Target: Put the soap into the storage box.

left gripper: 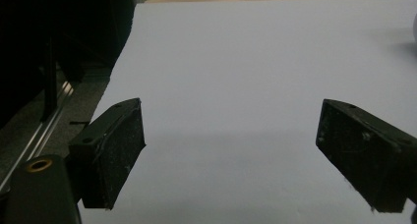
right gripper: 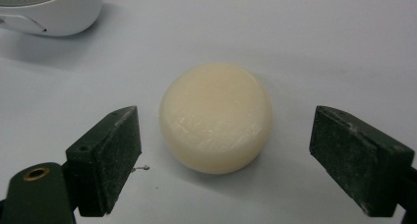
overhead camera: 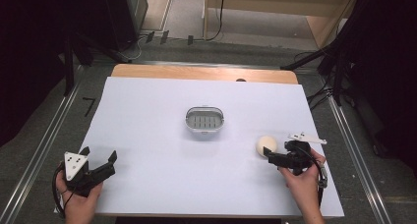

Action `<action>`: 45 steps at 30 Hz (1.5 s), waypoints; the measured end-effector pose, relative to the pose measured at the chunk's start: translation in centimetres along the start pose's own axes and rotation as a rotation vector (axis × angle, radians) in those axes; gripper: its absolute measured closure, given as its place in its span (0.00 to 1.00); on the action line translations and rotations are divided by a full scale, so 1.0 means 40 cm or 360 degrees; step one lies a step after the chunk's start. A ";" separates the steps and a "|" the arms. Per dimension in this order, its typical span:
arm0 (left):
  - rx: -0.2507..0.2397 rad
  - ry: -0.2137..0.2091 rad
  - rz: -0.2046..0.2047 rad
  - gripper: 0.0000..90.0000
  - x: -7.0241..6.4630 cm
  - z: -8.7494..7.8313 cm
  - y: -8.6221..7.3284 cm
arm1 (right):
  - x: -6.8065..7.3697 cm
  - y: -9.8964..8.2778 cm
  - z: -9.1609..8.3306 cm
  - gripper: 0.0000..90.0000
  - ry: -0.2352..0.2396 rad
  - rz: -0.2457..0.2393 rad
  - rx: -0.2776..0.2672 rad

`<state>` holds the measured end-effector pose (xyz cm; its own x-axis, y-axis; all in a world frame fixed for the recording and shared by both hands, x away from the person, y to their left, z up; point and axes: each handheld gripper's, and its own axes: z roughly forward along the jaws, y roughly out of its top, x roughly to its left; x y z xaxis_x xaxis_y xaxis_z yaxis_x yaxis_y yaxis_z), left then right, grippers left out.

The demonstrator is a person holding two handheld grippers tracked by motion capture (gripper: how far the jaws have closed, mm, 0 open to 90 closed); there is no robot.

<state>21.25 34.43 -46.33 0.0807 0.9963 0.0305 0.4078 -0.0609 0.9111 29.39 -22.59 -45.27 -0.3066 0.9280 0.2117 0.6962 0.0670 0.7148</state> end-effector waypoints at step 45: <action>0.0028 -0.0025 -0.0021 0.05 0.003 0.005 0.002 | 0.030 0.017 0.097 0.27 -0.0122 0.0046 0.0208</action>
<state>21.48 34.54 -46.35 0.0896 0.9959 0.0121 0.4251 -0.0492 0.9038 32.02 -20.01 -47.13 -0.2384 0.9551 0.1758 0.7840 0.0824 0.6153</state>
